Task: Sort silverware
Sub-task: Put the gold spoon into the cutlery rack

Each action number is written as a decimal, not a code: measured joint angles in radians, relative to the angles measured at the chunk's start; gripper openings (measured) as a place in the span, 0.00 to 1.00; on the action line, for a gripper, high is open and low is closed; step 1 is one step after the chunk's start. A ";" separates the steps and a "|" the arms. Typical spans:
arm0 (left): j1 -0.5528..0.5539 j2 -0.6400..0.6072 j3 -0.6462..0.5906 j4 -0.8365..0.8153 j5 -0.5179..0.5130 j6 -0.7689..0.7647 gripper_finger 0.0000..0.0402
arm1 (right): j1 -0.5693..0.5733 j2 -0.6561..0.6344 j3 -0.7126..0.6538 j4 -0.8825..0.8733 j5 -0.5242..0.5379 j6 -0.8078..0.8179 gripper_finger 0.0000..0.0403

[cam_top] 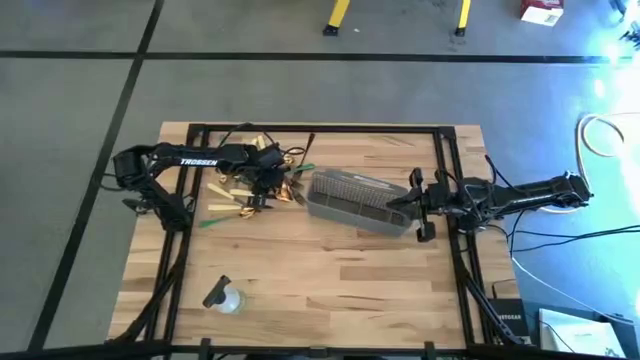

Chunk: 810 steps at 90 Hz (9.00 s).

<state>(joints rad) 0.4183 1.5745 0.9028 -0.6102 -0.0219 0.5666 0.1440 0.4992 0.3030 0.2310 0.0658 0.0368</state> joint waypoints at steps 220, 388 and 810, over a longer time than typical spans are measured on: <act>-0.151 -0.406 0.065 0.439 0.060 -0.556 0.00 | 0.000 0.000 0.000 0.007 -0.015 -0.015 0.00; -0.220 -0.108 -0.225 1.300 0.007 -0.740 0.11 | 0.000 0.000 0.001 0.038 -0.025 -0.024 0.00; -0.012 -0.085 0.101 -0.078 -0.220 -0.450 0.00 | 0.000 0.003 0.000 -0.025 -0.077 -0.016 0.00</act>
<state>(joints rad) 0.4063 1.4899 1.0041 -0.6879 -0.2415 0.1167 0.1440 0.5018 0.3031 0.2062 -0.0113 0.0208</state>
